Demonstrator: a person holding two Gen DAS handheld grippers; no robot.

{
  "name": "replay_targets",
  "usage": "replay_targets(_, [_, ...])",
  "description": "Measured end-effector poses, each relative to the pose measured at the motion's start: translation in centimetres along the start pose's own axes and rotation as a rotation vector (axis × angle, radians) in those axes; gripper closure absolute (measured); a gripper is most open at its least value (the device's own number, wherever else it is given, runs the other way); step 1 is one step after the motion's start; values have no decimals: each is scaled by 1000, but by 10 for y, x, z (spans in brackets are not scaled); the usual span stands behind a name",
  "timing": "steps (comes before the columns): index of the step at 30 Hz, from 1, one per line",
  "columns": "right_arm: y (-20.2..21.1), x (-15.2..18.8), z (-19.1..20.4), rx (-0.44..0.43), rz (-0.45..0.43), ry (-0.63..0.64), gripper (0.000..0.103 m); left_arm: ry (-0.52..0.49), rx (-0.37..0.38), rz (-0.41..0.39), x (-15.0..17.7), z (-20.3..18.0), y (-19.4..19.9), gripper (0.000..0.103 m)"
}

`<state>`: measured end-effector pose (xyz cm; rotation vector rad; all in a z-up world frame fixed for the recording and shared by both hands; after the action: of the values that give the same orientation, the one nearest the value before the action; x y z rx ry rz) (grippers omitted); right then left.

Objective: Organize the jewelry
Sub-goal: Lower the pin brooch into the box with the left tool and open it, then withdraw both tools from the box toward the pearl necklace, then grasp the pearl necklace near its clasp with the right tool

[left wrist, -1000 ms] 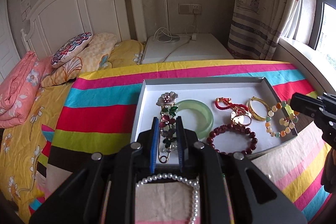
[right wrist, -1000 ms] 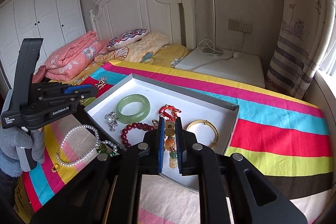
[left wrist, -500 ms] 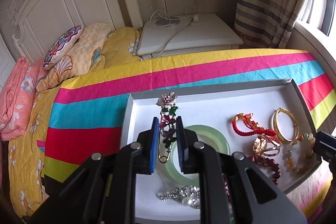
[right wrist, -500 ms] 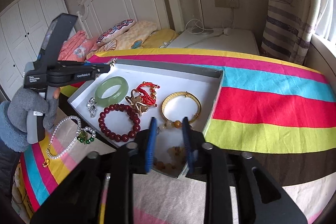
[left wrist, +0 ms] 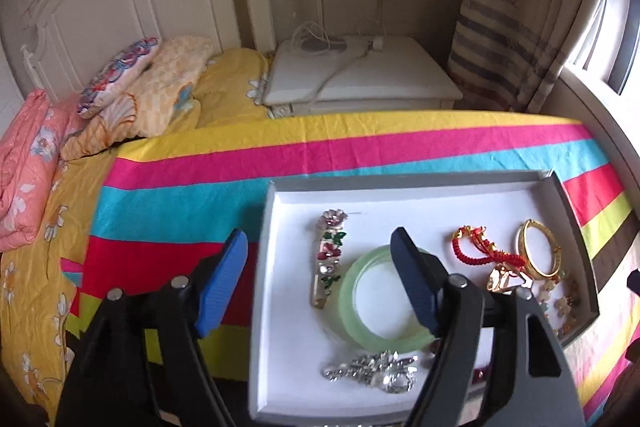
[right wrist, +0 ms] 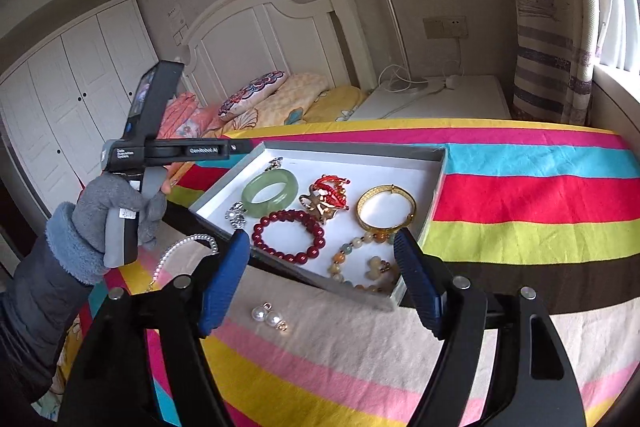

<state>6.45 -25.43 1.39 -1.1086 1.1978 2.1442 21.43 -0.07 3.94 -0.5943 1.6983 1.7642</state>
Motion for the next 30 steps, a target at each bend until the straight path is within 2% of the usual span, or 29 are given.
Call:
replay_targets(1, [3, 4, 6, -15, 0, 2, 31, 15, -11, -47, 3, 5, 19, 26])
replay_targets(2, [5, 9, 11, -28, 7, 8, 31, 30, -14, -87, 9, 8, 38, 17])
replay_targets(3, [5, 14, 18, -33, 16, 20, 31, 44, -25, -121, 19, 12, 57, 12])
replay_targets(6, [-1, 28, 37, -43, 55, 64, 31, 92, -86, -163, 65, 24, 97, 5])
replay_targets(11, [-20, 46, 67, -51, 119, 126, 31, 196, -114, -106, 160, 47, 122, 4])
replay_targets(15, [-37, 53, 91, -47, 156, 200, 31, 258, -104, -57, 206, 65, 120, 4])
replay_targets(17, [-46, 56, 103, -34, 174, 241, 31, 309, -70, -33, 216, 75, 116, 4])
replay_targets(19, [-55, 57, 113, -32, 188, 270, 31, 367, -49, -52, 219, 85, 118, 4])
replay_targets(22, [-68, 55, 128, -33, 197, 305, 32, 380, -1, -19, 220, 85, 109, 4])
replay_targets(26, [-87, 59, 146, -54, 232, 322, 34, 402, 15, 15, 223, 90, 102, 4])
replay_targets(30, [-100, 67, 171, -79, 274, 382, 37, 437, 13, -21, 225, 94, 106, 4])
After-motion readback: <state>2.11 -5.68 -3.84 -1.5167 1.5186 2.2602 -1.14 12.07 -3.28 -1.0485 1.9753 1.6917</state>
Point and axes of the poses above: each gripper's, at about its wrist camera, not at the fingertips, and y roughly against the way its jaws point, z to its left, x to its underside, the point moved 6 cm from there along -y, roughly the way its jaws point, and after that the axes turned 1 degree about -y, right-handed, at the moved point
